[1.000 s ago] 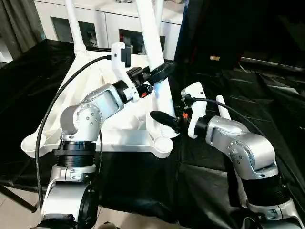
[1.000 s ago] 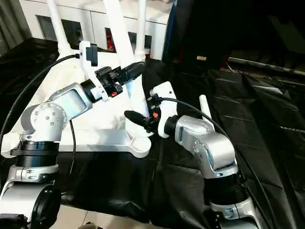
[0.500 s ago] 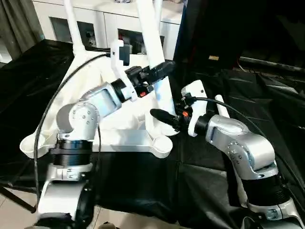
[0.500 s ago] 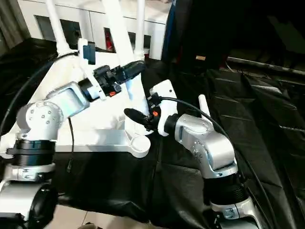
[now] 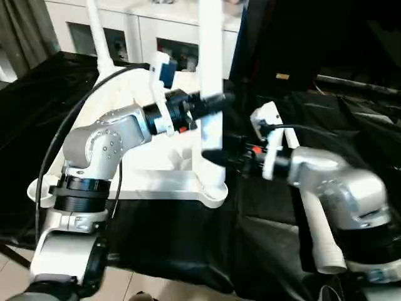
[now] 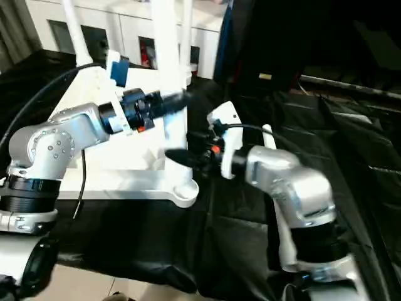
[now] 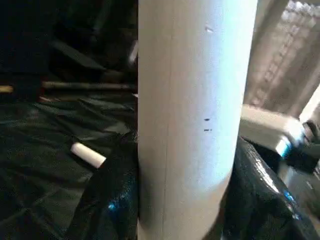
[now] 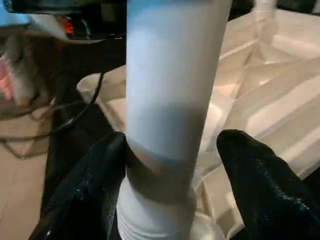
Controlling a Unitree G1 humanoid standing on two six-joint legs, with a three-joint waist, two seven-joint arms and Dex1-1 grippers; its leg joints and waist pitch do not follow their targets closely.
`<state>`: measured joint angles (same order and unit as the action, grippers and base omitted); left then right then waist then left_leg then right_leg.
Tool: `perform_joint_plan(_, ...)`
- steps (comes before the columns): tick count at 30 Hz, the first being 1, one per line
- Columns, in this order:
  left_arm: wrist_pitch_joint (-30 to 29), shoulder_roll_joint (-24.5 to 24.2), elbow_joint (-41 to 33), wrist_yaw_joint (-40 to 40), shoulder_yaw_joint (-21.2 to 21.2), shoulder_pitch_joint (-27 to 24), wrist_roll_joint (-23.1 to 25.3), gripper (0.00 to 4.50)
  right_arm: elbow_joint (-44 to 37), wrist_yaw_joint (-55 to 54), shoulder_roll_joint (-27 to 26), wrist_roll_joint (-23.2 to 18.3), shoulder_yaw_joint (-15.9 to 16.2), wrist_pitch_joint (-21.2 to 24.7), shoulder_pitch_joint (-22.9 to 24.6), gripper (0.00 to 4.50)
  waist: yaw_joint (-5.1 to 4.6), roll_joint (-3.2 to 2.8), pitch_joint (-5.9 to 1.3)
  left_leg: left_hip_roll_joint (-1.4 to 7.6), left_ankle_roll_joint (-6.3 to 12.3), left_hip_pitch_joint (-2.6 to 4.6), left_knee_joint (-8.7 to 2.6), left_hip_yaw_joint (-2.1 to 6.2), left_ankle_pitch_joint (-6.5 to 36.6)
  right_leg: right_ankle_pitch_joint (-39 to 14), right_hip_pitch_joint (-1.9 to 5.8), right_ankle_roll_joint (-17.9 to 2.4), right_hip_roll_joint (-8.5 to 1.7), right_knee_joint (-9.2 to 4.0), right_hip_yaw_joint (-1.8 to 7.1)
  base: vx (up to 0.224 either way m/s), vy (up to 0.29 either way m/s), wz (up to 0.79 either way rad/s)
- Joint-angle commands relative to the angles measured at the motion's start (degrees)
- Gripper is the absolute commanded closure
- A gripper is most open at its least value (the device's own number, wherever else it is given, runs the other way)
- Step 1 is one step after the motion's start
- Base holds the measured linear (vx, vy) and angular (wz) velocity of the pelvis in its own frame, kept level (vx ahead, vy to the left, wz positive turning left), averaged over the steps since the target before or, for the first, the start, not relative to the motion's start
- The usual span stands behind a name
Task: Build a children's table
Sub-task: Pick table leg
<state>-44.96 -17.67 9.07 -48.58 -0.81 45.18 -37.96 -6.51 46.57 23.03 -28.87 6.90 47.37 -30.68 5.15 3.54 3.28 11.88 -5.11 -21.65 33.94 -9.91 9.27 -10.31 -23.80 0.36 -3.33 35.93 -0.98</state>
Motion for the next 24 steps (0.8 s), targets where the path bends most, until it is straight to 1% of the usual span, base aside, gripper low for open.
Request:
perform_joint_plan(1, -0.66, -0.33, -2.25, -2.09, -1.31, 1.32, -0.10, 2.64, 0.53, 1.10, 0.97, 0.19, 0.27, 0.32, -0.70, 1.35, 0.21, -0.39, -3.89, 0.39, -2.52, 0.80, -3.63, -0.20, 11.05, -11.70, 3.15, -8.40, -2.86, -4.25, 1.44, 0.000, 0.000, 0.00)
perform_joint_plan(3, -0.65, -0.34, -2.29, -2.20, -1.37, 1.32, -0.11, 2.64, 0.56, 1.15, 0.96, 0.11, 0.27, 0.36, -0.73, 1.35, 0.20, -0.37, -3.91, 0.39, -2.39, 0.76, -3.58, -0.23, 10.59, -11.30, 3.15, -8.81, -2.87, -4.18, 1.45, 0.000, 0.000, 0.00)
perform_joint_plan(6, -0.35, -0.12, -2.80, -2.87, -2.14, 1.02, -0.03, 2.64, 0.60, 1.69, 0.02, -1.86, 0.15, 1.89, -0.76, 1.35, 0.23, -0.36, -3.93, 0.39, -2.28, 0.84, -3.57, -0.24, 10.58, -11.32, 3.13, -9.18, -2.84, -4.17, 1.41, 0.000, 0.000, 0.00)
perform_joint_plan(10, 0.51, -0.05, -2.38, -3.49, -2.37, 1.10, 0.40, 2.64, 0.67, 2.20, -0.43, -3.29, -0.12, 3.11, -0.72, 1.35, 0.21, -0.39, -3.93, 0.37, -2.31, 0.81, -3.58, -0.23, 10.82, -11.44, 3.15, -9.22, -2.82, -4.21, 1.39, 0.000, 0.000, 0.00)
perform_joint_plan(13, 0.83, 0.14, -2.15, -3.69, -2.24, 1.22, 0.55, 2.64, 0.60, 2.51, -0.50, -3.70, -0.05, 3.71, -0.39, 1.35, 0.22, -0.42, -3.95, 0.39, -2.39, 0.76, -3.59, -0.21, 10.52, -11.08, 3.17, -9.19, -2.81, -4.16, 1.37, 0.000, 0.000, 0.00)
perform_joint_plan(14, 0.83, 0.23, -2.18, -3.73, -2.23, 1.23, 0.54, 2.64, 0.57, 2.61, -0.55, -3.72, 0.02, 3.78, -0.24, 1.35, 0.23, -0.56, -3.97, 0.39, -2.53, 0.83, -3.58, -0.19, 10.67, -11.15, 3.14, -9.22, -2.82, -4.16, 1.37, 0.000, 0.000, 0.00)
perform_joint_plan(16, 0.87, 0.31, -2.22, -3.87, -2.26, 1.25, 0.57, 2.64, 0.49, 2.63, -0.64, -3.85, 0.11, 4.00, -0.05, 1.35, 0.25, -0.52, -3.96, 0.41, -2.63, 0.85, -3.59, -0.20, 10.81, -11.10, 3.14, -9.30, -2.84, -4.18, 1.38, 0.000, 0.000, 0.00)
perform_joint_plan(17, 0.90, 0.33, -2.17, -3.93, -2.28, 1.28, 0.61, 2.64, 0.43, 2.55, -0.75, -4.01, 0.11, 4.20, 0.00, 1.35, 0.24, -0.61, -3.96, 0.37, -2.67, 0.82, -3.60, -0.18, 10.76, -10.96, 3.17, -9.32, -2.82, -4.14, 1.37, 0.000, 0.000, 0.00)
perform_joint_plan(20, 1.05, 0.36, -2.02, -4.09, -2.31, 1.35, 0.67, 2.64, 0.39, 2.17, -0.92, -4.42, 0.07, 4.54, 0.02, 1.35, 0.23, -0.50, -3.97, 0.39, -2.67, 0.83, -3.60, -0.18, 10.76, -10.97, 3.18, -9.30, -2.83, -4.15, 1.36, 0.000, 0.000, 0.00)
perform_joint_plan(21, 1.09, 0.37, -1.98, -4.15, -2.30, 1.37, 0.68, 2.64, 0.42, 2.13, -0.94, -4.46, 0.07, 4.55, 0.01, 1.52, 0.24, -0.51, -3.98, 0.39, -2.66, 0.84, -3.59, -0.19, 10.74, -10.94, 3.18, -9.32, -2.83, -4.15, 1.36, 0.000, 0.000, 0.00)
perform_joint_plan(24, 1.29, 0.46, -1.84, -4.44, -2.15, 1.41, 0.70, 2.64, 0.61, 2.02, -1.08, -4.34, 0.03, 4.65, 0.01, 1.83, 0.25, -0.51, -4.00, 0.38, -2.62, 0.87, -3.56, -0.23, 10.51, -10.68, 3.15, -9.42, -2.81, -4.12, 1.37, 0.000, 0.000, 0.00)
